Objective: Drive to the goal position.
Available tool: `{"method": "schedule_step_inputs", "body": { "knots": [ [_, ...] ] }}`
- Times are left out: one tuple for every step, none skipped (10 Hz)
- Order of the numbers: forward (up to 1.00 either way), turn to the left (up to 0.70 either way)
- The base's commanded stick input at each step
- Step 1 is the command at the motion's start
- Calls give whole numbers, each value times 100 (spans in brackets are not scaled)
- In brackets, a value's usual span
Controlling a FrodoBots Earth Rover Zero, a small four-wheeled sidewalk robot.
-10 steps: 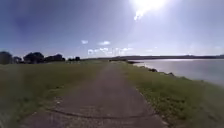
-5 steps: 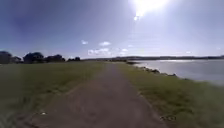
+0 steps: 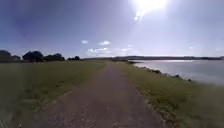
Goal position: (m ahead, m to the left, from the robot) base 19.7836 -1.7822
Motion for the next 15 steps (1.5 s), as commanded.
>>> {"method": "schedule_step_inputs", "body": {
  "knots": [
    [70,0],
    [70,0],
    [70,0],
    [70,0],
    [70,0],
    [70,0],
    [70,0],
    [70,0],
    [70,0],
    [70,0],
    [70,0],
    [70,0],
    [70,0],
    [70,0],
    [70,0]
  ]
}}
